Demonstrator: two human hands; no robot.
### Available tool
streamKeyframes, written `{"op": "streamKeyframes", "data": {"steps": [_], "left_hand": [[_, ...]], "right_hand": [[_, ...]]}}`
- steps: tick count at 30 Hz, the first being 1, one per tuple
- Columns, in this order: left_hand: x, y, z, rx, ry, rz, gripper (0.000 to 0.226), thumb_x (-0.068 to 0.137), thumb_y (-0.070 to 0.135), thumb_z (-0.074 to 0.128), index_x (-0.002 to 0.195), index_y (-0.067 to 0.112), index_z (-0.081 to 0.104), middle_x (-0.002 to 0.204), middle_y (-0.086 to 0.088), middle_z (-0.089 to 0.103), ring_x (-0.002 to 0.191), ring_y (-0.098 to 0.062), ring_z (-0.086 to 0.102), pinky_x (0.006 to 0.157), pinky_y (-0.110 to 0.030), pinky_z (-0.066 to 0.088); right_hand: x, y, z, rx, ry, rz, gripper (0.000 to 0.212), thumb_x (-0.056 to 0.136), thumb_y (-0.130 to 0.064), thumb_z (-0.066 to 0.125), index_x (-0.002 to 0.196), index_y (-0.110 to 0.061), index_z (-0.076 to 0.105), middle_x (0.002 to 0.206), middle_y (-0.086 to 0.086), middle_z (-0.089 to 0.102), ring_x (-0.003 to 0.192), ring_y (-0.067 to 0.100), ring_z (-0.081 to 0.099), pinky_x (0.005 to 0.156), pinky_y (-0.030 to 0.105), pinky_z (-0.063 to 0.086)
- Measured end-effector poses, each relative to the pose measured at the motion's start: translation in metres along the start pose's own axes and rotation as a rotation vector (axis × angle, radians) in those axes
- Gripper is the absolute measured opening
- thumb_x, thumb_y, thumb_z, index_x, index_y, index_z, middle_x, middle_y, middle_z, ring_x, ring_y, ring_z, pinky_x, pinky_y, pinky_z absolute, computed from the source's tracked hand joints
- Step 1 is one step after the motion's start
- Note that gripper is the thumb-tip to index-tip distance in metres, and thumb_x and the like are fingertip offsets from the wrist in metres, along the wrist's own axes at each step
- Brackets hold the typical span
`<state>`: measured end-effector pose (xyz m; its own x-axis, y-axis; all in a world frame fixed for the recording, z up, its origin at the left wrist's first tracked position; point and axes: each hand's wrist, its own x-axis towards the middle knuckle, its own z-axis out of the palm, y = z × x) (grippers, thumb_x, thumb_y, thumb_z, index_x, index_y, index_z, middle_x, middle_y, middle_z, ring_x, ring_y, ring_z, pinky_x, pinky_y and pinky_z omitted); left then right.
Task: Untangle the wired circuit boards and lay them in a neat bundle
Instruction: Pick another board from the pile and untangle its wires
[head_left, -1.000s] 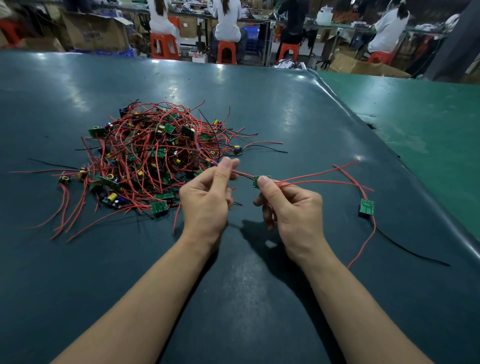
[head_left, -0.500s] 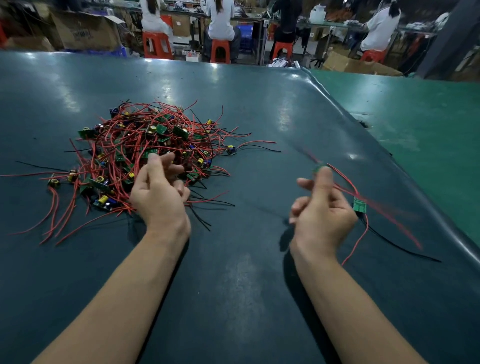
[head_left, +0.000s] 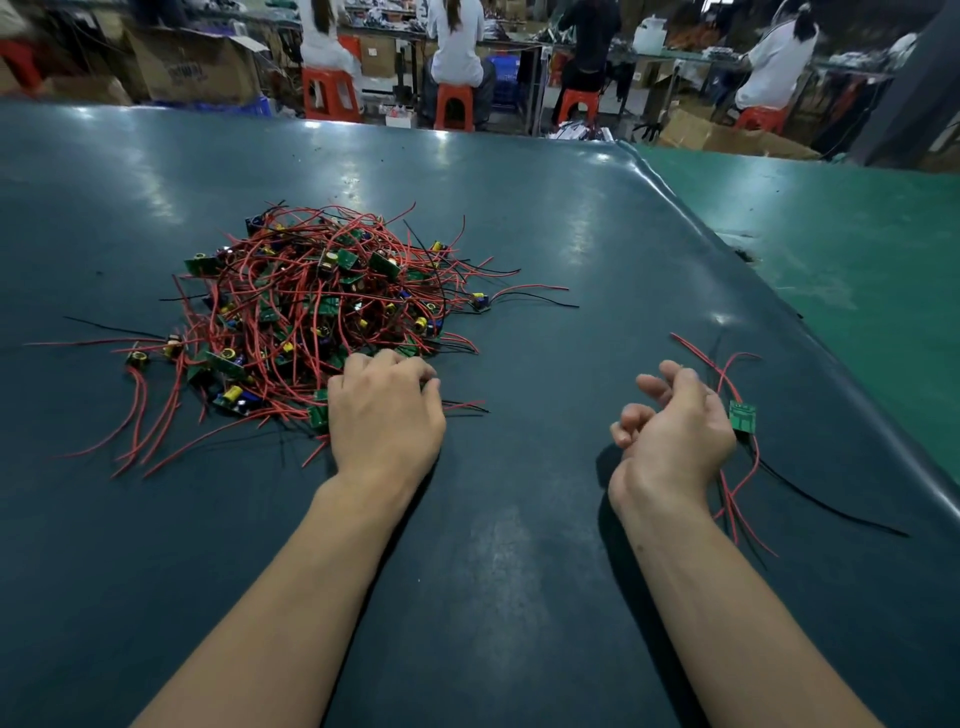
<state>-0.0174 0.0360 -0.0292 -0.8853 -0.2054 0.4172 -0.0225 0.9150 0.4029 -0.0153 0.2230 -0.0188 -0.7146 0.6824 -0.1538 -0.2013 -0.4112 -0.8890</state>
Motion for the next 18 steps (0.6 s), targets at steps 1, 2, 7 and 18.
{"op": "streamKeyframes", "data": {"steps": [1, 2, 7, 18], "left_hand": [[0.001, -0.001, -0.002, -0.052, 0.058, -0.007, 0.019, 0.091, 0.024, 0.06, 0.105, 0.018, 0.073, 0.107, -0.005, 0.065, 0.104, -0.03, 0.05, 0.086, -0.041, 0.038], [0.002, -0.003, -0.004, -0.072, 0.127, -0.017, 0.018, 0.089, 0.021, 0.063, 0.103, 0.017, 0.073, 0.105, -0.006, 0.064, 0.102, -0.031, 0.05, 0.087, -0.042, 0.039], [0.002, -0.011, -0.005, 0.118, 0.054, -0.14, 0.025, 0.092, 0.031, 0.059, 0.112, 0.021, 0.068, 0.116, -0.005, 0.059, 0.112, -0.031, 0.044, 0.094, -0.045, 0.034], [0.006, -0.015, -0.016, 0.07, 0.116, -0.212, 0.036, 0.091, 0.028, 0.061, 0.125, 0.019, 0.059, 0.125, -0.009, 0.05, 0.114, -0.035, 0.043, 0.094, -0.049, 0.035]], "right_hand": [[0.0, 0.001, 0.001, -0.02, -0.014, -0.023, 0.021, 0.099, -0.018, 0.044, 0.084, -0.016, 0.057, 0.072, 0.0, 0.062, 0.035, 0.01, 0.04, 0.038, 0.016, 0.028], [0.0, 0.002, 0.001, -0.036, -0.027, -0.041, 0.022, 0.099, -0.019, 0.044, 0.083, -0.016, 0.058, 0.068, -0.002, 0.062, 0.035, 0.01, 0.04, 0.038, 0.016, 0.028], [-0.003, 0.009, 0.004, -0.147, -0.156, -0.102, 0.023, 0.1, -0.02, 0.046, 0.083, -0.016, 0.061, 0.055, -0.007, 0.06, 0.036, 0.009, 0.039, 0.038, 0.018, 0.029], [-0.008, 0.021, 0.005, -0.374, -0.336, -0.279, 0.022, 0.091, -0.03, 0.053, 0.075, -0.022, 0.067, 0.052, -0.004, 0.059, 0.051, 0.012, 0.049, 0.056, 0.031, 0.037]]}}
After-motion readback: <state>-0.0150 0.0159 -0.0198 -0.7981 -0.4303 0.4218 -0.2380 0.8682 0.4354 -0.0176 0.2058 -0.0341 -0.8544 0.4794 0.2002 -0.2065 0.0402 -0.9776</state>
